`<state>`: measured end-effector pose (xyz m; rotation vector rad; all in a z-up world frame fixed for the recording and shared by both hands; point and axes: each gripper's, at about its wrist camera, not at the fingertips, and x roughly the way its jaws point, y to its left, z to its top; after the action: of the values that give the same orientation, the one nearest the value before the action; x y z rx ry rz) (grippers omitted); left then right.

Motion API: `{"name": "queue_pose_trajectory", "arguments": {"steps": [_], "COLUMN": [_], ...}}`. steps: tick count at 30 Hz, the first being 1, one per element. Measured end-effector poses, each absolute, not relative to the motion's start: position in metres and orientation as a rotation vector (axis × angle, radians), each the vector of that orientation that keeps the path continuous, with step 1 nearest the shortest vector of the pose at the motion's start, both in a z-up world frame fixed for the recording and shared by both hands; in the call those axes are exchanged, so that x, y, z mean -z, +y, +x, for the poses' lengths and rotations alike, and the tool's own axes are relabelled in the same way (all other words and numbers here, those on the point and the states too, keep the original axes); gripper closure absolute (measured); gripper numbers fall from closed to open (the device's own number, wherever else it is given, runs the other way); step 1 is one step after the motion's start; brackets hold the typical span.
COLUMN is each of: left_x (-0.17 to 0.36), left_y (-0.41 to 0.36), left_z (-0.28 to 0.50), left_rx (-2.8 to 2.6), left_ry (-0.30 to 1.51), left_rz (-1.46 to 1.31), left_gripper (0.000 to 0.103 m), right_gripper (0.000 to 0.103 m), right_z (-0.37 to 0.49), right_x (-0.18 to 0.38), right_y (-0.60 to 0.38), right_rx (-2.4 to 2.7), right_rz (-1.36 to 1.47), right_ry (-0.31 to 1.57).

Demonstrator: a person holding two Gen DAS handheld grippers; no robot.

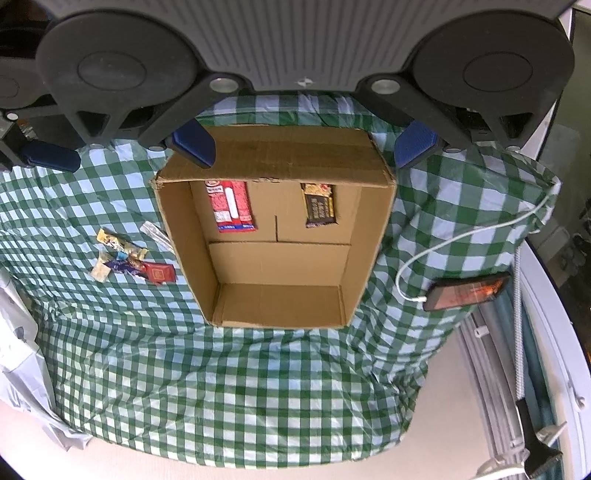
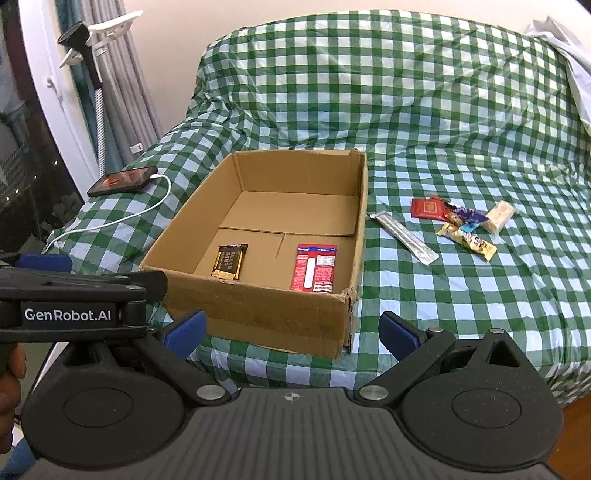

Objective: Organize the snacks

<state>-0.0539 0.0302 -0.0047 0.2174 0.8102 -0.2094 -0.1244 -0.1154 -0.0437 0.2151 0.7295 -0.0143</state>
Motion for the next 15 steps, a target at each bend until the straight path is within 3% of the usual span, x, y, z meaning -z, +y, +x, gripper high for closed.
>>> {"name": "queue_pose_trajectory", "arguments": {"steps": [15], "left_x": [-0.007], "left_y": [-0.052], "left_z": [-0.001], "left_rx": [0.311], "left_ry": [0.896], "left_rz": [0.226], "left_gripper": [0.0], "right_gripper": [0.003], "right_z": [-0.127], "right_x": [0.053], "right_y": [-0.208], "right_rx": [0.224], "right_rz": [0.335], "right_ry": [0.668]}}
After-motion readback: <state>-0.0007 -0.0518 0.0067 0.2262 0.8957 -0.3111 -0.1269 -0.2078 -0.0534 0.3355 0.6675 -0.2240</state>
